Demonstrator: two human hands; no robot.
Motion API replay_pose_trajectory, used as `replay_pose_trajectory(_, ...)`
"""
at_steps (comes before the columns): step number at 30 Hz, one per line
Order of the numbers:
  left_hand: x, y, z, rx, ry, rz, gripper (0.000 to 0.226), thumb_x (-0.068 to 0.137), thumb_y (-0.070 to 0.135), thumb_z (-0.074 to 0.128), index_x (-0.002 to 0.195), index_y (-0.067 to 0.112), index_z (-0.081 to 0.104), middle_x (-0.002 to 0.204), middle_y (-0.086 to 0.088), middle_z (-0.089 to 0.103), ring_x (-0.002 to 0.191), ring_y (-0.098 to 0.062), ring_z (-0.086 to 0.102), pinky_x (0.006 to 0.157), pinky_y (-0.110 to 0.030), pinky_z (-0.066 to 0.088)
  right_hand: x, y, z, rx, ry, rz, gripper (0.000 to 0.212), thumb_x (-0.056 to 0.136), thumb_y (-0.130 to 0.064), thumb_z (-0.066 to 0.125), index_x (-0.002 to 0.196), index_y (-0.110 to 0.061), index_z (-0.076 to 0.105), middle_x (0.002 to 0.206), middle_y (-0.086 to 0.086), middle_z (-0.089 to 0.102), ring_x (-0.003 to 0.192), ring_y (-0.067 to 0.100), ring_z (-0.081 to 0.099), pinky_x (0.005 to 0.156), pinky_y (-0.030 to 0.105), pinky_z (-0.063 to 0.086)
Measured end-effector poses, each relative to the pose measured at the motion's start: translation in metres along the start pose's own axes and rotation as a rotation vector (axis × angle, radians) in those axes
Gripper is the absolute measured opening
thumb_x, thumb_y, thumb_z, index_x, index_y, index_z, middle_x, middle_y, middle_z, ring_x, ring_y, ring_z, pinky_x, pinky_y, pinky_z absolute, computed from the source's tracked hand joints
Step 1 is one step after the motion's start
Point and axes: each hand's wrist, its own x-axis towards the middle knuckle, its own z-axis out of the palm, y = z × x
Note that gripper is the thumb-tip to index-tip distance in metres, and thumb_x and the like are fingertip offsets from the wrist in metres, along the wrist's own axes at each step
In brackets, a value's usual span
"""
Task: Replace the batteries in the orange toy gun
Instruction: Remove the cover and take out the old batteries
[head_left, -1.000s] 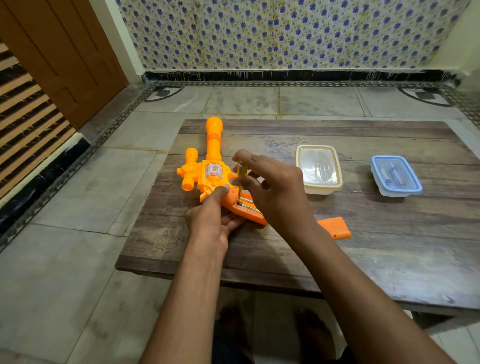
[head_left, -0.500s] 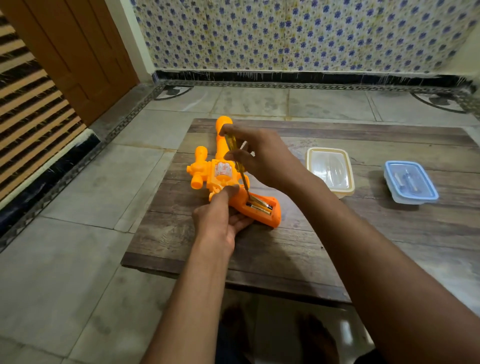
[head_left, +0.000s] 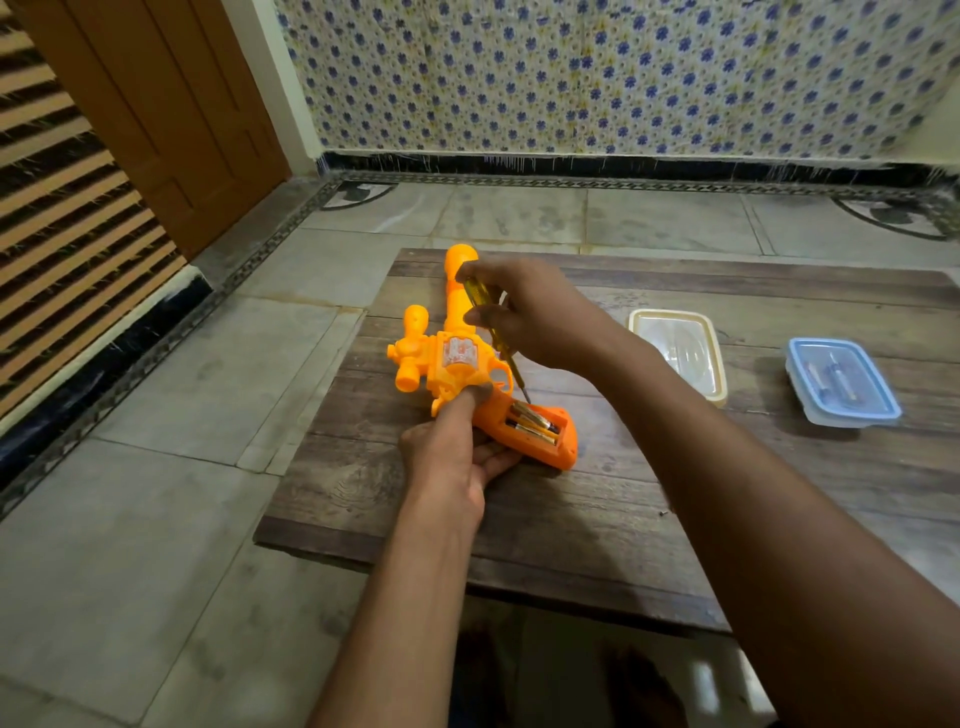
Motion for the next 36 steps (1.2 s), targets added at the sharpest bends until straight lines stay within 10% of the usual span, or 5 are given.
replay_pose_trajectory(9,-0.004,0.002,0.001,-0.002,0.005,-0.003,0.019,0.086,0.015,0.076,0.102,0.01,0.067,0.095,-0.022,0.075,0.077,-0.032,0.075,0.057,-0.043,0.063,-0.014,0.003,0.001,0.159,0.151,-0.043,0.033,0.096,-0.01,0.068,0.128,-0.009,0.06,0.097,0.004,0.061,0.077,0.023,0.068,0.058,0.024,0.058)
replay_pose_trajectory(16,-0.005,0.003,0.002,-0.003,0.012,-0.004,0.017,0.085,0.013,0.077,0.097,0.008,0.067,0.091,-0.022,0.075,0.075,-0.033,0.075,0.057,-0.042,0.062,-0.02,0.007,0.005,0.165,0.188,-0.055,0.031,0.096,-0.007,0.066,0.127,-0.008,0.06,0.09,0.002,0.059,0.079,0.027,0.068,0.066,0.045,0.059)
replay_pose_trajectory(21,-0.005,0.002,0.004,0.001,0.013,-0.009,0.018,0.084,0.014,0.078,0.098,0.008,0.068,0.092,-0.021,0.075,0.073,-0.032,0.075,0.055,-0.042,0.062,-0.01,0.001,0.004,0.09,0.07,-0.047,0.033,0.098,-0.001,0.062,0.13,-0.011,0.059,0.093,0.003,0.062,0.07,-0.005,0.06,0.071,0.041,0.059)
replay_pose_trajectory(36,-0.006,0.003,0.003,-0.016,0.014,-0.016,0.022,0.084,0.013,0.078,0.102,0.009,0.067,0.098,-0.022,0.074,0.081,-0.034,0.075,0.062,-0.047,0.064,-0.003,-0.007,-0.01,0.075,-0.05,-0.004,0.034,0.099,0.002,0.058,0.128,-0.015,0.059,0.106,0.012,0.065,0.087,0.022,0.069,0.072,0.049,0.063)
